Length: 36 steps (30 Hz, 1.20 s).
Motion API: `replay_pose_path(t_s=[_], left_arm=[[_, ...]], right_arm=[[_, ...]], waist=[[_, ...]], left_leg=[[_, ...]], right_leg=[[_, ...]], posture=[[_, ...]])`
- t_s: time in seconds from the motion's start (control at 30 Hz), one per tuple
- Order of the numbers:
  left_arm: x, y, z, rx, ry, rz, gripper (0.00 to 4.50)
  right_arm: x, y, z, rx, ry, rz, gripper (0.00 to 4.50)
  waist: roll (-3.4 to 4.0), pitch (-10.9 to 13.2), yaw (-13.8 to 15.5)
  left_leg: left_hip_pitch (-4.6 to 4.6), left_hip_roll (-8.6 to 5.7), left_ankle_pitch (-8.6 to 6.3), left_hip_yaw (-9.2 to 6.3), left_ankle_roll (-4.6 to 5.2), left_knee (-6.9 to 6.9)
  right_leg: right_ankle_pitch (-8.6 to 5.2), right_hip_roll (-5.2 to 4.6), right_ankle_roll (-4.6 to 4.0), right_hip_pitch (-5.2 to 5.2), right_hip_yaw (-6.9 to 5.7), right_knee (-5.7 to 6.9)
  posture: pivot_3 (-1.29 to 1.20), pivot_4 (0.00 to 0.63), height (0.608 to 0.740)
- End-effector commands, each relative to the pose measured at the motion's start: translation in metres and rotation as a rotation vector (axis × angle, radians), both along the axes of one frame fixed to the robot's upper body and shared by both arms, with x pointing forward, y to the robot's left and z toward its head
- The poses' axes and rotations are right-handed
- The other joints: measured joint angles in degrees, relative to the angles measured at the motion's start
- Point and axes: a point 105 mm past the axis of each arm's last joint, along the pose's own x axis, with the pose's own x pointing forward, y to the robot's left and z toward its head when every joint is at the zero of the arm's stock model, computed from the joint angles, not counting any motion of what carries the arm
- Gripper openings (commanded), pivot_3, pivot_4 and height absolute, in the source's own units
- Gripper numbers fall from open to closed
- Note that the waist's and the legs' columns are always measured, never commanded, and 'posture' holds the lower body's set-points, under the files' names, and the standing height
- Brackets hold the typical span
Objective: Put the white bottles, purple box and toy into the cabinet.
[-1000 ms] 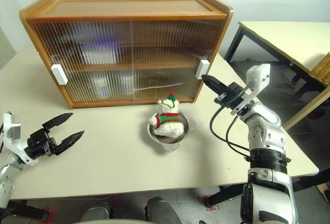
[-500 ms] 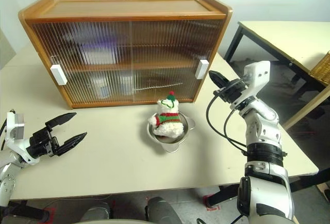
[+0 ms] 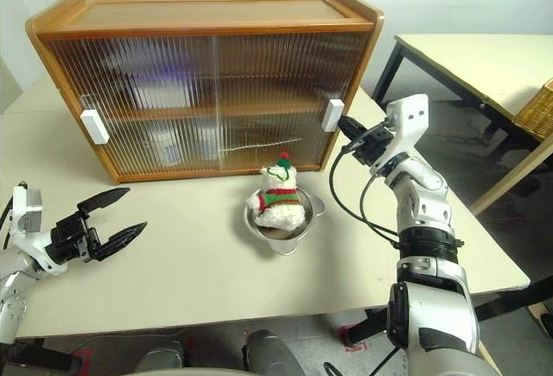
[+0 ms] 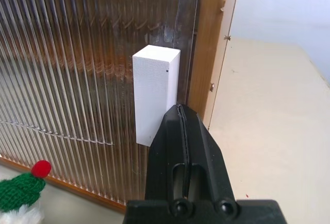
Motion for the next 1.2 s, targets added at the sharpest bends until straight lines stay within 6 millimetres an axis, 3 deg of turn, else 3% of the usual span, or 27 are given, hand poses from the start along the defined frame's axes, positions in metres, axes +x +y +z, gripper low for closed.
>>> replay_pose_path(t_s=[0.03, 0.2, 0.33, 0.77, 1.2], left_arm=[[-0.001, -0.003, -0.001, 0.025, -0.009, -0.019, 4.50], [-0.002, -0.002, -0.005, 0.026, -0.005, -0.016, 4.50], [-0.002, 0.000, -0.007, 0.030, -0.004, -0.015, 4.50], [-0.001, 0.001, -0.010, 0.035, -0.008, -0.008, 4.50], [-0.003, 0.002, -0.014, 0.029, -0.009, 0.011, 4.50]], right_arm=[[0.003, 0.005, -0.001, -0.012, 0.010, 0.011, 0.03], [0.002, 0.020, 0.003, 0.002, 0.004, 0.088, 0.03], [0.002, 0.044, 0.008, 0.025, -0.001, 0.177, 0.03], [0.006, 0.094, 0.007, 0.073, 0.018, 0.325, 0.03], [0.006, 0.161, 0.017, 0.100, 0.007, 0.518, 0.03]], waist=[[0.01, 0.01, 0.01], [0.03, 0.01, -0.08], [0.10, 0.02, -0.22], [0.15, 0.03, -0.01], [0.22, 0.02, -0.05]], left_leg=[[0.00, 0.00, 0.00, 0.00, 0.00, 0.00], [0.01, 0.00, 0.00, 0.01, 0.00, -0.02], [0.03, 0.00, 0.00, 0.01, 0.00, -0.03], [0.03, 0.02, 0.01, -0.03, 0.00, -0.08], [0.04, 0.27, 0.02, -0.01, -0.01, -0.19]], right_leg=[[0.00, 0.00, 0.00, 0.00, 0.00, 0.00], [0.00, 0.01, 0.00, 0.00, -0.01, 0.00], [0.00, 0.02, 0.00, -0.01, -0.01, 0.01], [-0.03, 0.02, -0.07, -0.03, -0.06, 0.01], [0.06, 0.05, -0.28, -0.15, -0.11, 0.01]], posture=[[-0.12, 0.000, 0.740], [-0.12, 0.000, 0.740], [-0.12, 0.000, 0.740], [-0.11, 0.000, 0.740], [-0.08, 0.000, 0.740]])
